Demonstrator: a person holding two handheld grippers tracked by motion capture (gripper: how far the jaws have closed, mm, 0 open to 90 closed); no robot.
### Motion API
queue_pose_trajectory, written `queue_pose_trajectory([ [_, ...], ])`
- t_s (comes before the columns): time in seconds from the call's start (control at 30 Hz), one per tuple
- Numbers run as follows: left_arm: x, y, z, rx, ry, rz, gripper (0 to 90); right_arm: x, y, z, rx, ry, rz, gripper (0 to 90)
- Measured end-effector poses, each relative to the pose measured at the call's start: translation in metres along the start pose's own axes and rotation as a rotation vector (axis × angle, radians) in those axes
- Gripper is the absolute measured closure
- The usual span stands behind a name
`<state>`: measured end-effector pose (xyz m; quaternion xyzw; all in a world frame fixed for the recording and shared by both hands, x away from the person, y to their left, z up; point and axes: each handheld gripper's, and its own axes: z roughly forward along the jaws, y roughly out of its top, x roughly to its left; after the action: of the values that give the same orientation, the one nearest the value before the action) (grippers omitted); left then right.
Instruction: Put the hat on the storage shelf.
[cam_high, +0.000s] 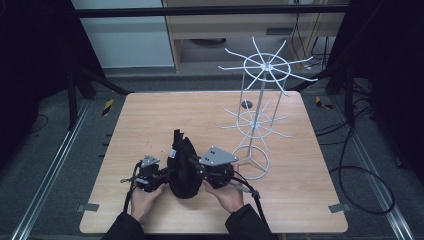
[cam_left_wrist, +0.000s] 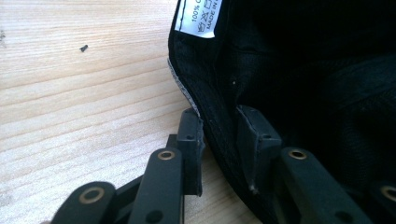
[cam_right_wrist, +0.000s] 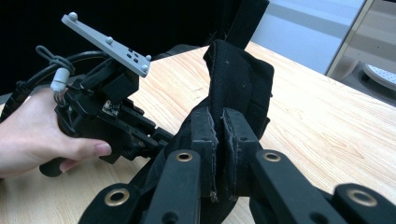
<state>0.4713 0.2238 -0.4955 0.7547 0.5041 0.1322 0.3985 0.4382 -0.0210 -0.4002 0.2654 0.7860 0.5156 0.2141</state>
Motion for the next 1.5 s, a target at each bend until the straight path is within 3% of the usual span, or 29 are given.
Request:
queue_pose_trajectory([
  [0.17,0.005,-0.001,-0.009,0.002,-0.016,0.004,60.6,-0.005,0.0,-0.005,0.007,-0.035,0.007,84.3],
  [0.33,0.008,-0.002,-0.027,-0.04,-0.037,0.005,58.2,-0.013,0.0,-0.012,-0.009,-0.069,0.02,84.4],
  [0.6,0.012,0.0,-0.034,-0.05,-0.046,0.015,55.1,-0.015,-0.002,-0.016,0.006,-0.09,-0.009,84.5],
  [0.77,0.009,0.002,-0.042,-0.084,-0.04,0.039,66.9,-0.016,-0.005,-0.017,0.013,-0.095,-0.019,84.5],
  [0.9,0.002,0.001,-0.037,-0.048,-0.049,0.082,79.5,-0.015,-0.005,-0.018,0.008,-0.075,-0.022,84.5],
  [1.0,-0.002,-0.003,-0.026,0.023,-0.027,0.116,85.7,-0.012,-0.004,-0.018,0.0,-0.063,-0.038,84.5],
  [1.1,-0.003,-0.006,-0.021,0.056,-0.008,0.134,88.2,-0.008,-0.003,-0.018,-0.008,-0.05,-0.053,84.4],
  [1.27,0.0,-0.008,-0.018,0.07,-0.01,0.128,89.4,-0.002,-0.003,-0.017,-0.021,-0.006,-0.056,83.6],
  [1.5,0.005,-0.007,-0.024,0.032,-0.015,0.1,85.4,0.014,-0.007,-0.013,-0.024,0.068,-0.046,79.1],
])
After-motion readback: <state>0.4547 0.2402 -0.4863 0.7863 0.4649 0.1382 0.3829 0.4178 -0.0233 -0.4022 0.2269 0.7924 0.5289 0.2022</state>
